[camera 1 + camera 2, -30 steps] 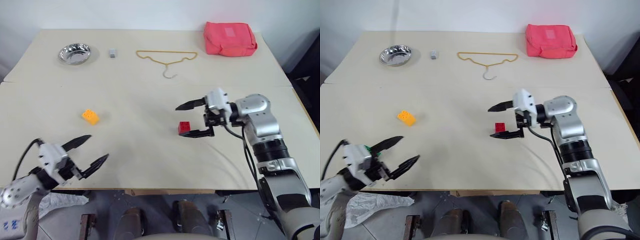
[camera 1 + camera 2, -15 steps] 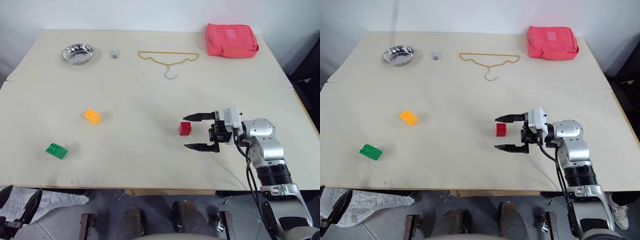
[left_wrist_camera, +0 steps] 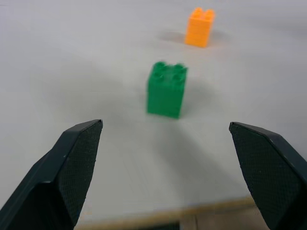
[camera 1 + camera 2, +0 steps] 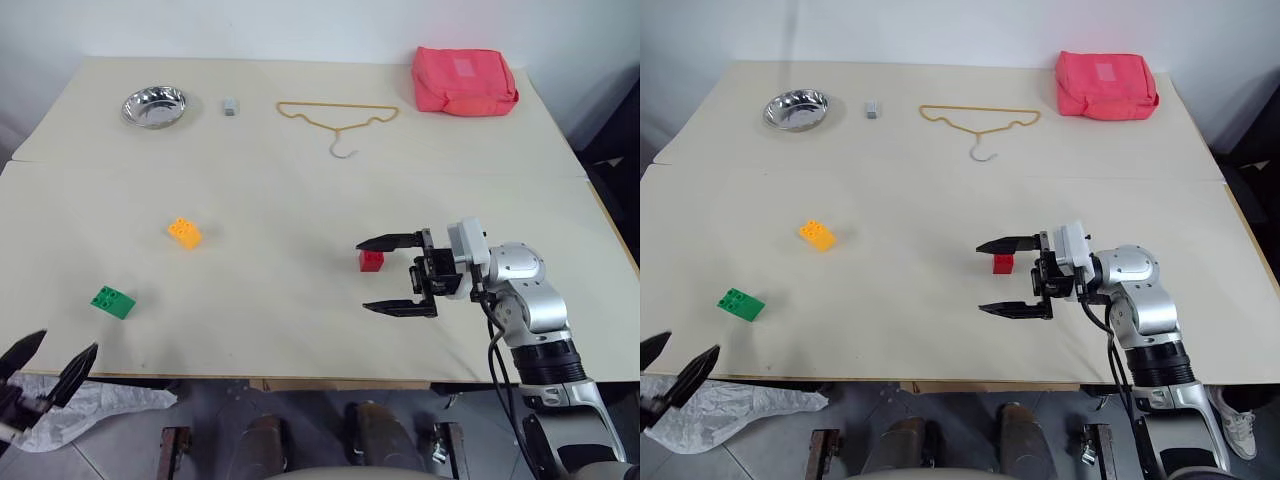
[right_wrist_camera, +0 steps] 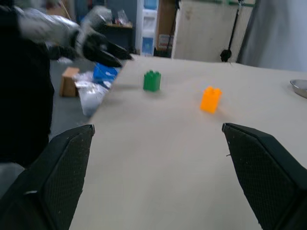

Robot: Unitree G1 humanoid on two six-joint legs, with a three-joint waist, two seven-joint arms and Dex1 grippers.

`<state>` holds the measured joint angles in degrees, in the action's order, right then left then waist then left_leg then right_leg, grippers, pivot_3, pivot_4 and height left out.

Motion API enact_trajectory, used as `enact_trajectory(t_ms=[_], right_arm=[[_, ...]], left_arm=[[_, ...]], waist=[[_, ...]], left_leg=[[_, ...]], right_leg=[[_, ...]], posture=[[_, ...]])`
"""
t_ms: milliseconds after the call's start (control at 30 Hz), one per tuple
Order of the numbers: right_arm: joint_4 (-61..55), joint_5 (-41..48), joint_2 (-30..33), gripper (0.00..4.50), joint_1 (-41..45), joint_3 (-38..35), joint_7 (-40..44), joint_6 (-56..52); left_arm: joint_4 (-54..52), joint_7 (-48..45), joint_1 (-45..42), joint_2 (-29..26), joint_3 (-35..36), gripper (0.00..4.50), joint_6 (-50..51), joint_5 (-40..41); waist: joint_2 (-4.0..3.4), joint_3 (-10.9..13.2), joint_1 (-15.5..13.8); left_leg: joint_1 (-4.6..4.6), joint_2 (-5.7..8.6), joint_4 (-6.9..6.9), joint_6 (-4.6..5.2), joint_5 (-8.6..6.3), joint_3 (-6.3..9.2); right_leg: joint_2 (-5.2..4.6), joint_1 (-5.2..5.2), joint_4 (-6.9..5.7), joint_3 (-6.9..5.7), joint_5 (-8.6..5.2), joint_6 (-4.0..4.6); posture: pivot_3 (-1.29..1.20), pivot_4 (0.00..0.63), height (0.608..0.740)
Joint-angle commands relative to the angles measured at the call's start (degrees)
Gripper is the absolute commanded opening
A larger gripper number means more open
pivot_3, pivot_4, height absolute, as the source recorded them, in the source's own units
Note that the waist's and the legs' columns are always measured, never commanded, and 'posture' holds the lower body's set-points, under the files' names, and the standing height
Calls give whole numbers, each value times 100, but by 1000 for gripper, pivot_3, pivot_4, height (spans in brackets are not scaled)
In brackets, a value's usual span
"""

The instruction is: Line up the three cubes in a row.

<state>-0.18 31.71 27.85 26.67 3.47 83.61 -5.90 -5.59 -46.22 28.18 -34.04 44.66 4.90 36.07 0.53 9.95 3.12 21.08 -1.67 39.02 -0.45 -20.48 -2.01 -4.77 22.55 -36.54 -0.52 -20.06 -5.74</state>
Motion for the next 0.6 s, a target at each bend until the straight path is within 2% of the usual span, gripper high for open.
enact_trajectory(t_ms=[33, 200, 300, 533, 600], right_arm=[[-246, 42, -46, 4463, -143, 17, -145, -20], [-330, -20, -53, 4463, -254, 53, -283, 20], [-371, -31, -49, 4500, -286, 52, -382, 29], [-462, -109, 19, 4500, -519, -6, -590, 91], [-544, -126, 109, 4500, -651, -76, -664, 82]], left_arm=[[434, 75, -342, -296, -264, 4500, 144, -332], [773, 126, -884, -450, -610, 4500, 225, -580], [858, 121, -1051, -444, -740, 3956, 134, -732], [854, -235, -1524, -425, -928, 1887, 54, -537], [669, -600, -1646, -538, -1058, 1478, 50, -446]], waist=[[-2, 0, 5], [-1, 0, 2], [0, 0, 7], [3, -2, -31], [3, -2, -44]], left_leg=[[-1, 2, -1, 0, 0, -1], [1, 2, 0, 3, -2, -5], [2, 2, 0, 2, -1, -6], [1, 1, 2, 2, -1, -5], [2, 2, 4, 1, 0, -4]], right_leg=[[-1, -1, 0, 0, 0, 0], [-1, 1, -27, -11, 1, -1], [-1, 2, -27, -18, 1, -1], [-2, 1, -29, -21, 1, -1], [-2, 1, -30, -24, 1, -1]], posture=[[0, 150, 740], [0, 150, 740], [0, 150, 740], [0, 150, 740], [0, 150, 740]])
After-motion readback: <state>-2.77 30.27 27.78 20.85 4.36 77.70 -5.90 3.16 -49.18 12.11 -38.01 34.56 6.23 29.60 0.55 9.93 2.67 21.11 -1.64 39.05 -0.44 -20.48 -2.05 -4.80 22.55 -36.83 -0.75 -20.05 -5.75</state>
